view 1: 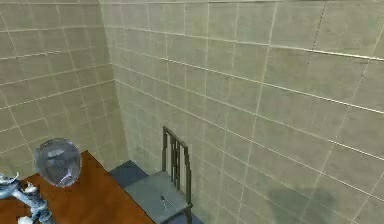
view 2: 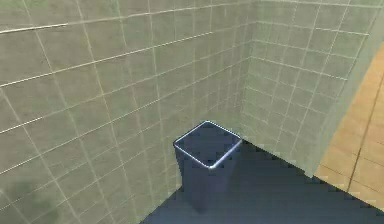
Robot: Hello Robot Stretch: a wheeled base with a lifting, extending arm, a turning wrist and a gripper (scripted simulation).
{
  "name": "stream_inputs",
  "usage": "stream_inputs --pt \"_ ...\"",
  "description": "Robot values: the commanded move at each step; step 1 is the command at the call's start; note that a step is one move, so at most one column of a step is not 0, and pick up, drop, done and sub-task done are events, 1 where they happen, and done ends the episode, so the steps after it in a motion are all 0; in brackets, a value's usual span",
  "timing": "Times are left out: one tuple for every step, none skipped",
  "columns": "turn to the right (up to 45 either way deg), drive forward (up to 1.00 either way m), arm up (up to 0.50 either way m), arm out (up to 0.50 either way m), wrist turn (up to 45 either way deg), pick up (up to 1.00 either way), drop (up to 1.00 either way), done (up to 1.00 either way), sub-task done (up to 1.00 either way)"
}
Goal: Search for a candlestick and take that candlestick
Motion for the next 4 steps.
stream_inputs --pt "-45.0 0.0 0.0 0.0 0.0 0.0 0.0 0.0 0.0" --pt "-45.0 0.0 0.0 0.0 0.0 0.0 0.0 0.0 0.0" --pt "-45.0 0.0 0.0 0.0 0.0 0.0 0.0 0.0 0.0" --pt "0.0 0.0 0.5 0.0 0.0 0.0 0.0 0.0 0.0"
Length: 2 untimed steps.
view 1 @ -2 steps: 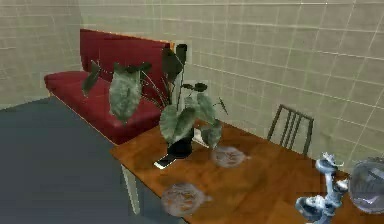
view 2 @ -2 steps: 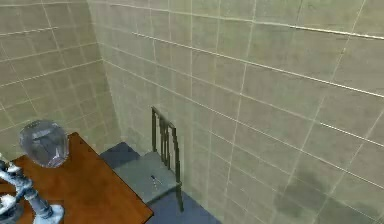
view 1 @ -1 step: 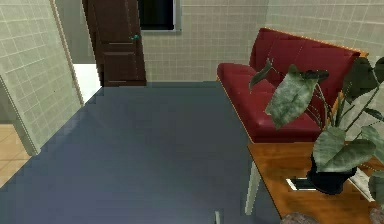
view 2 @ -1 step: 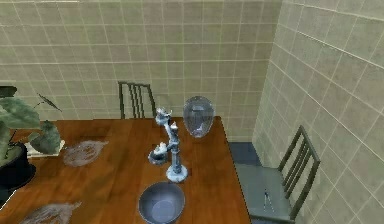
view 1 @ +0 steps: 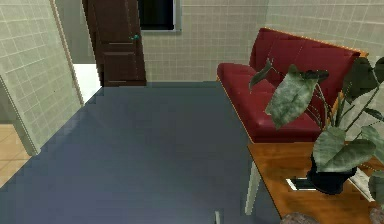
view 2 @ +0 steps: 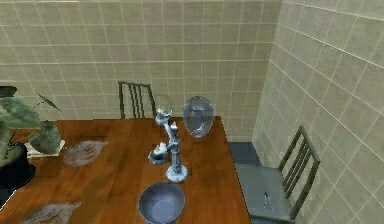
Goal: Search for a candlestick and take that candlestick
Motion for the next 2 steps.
stream_inputs --pt "0.0 0.0 0.38 0.0 0.0 0.0 0.0 0.0 0.0" --pt "0.0 0.0 0.0 0.24 0.0 0.0 0.0 0.0 0.0"
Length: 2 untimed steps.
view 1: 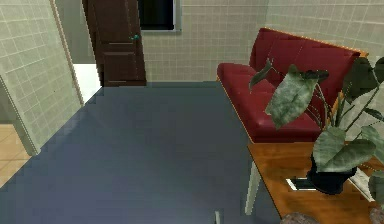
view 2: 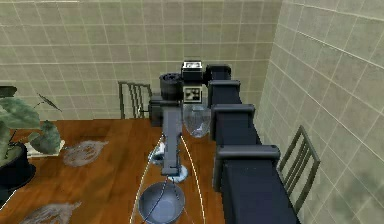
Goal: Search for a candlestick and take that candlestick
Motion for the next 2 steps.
stream_inputs --pt "0.0 0.0 0.0 0.0 45.0 0.0 0.0 0.0 0.0" --pt "0.0 0.0 0.0 0.0 45.0 0.0 0.0 0.0 0.0"
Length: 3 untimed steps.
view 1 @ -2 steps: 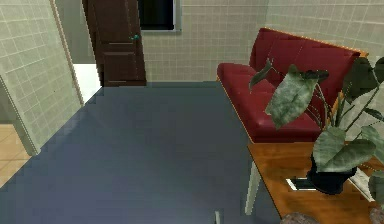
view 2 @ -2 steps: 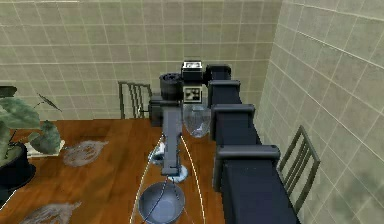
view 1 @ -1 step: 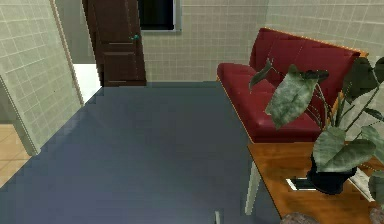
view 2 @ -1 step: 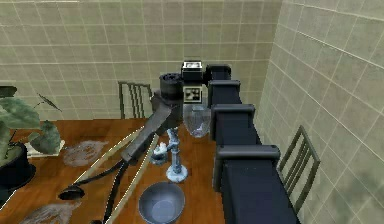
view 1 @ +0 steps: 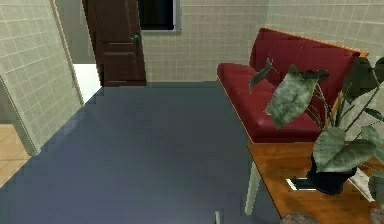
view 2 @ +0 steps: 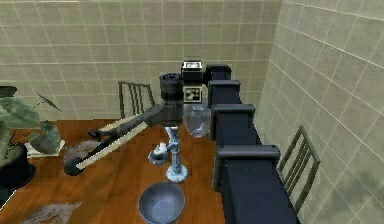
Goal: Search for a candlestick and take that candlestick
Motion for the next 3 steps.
stream_inputs --pt "0.0 0.0 0.0 0.0 45.0 0.0 0.0 0.0 0.0" --pt "0.0 0.0 0.0 0.0 21.0 0.0 0.0 0.0 0.0" --pt "0.0 0.0 -0.22 0.0 0.0 0.0 0.0 0.0 0.0"
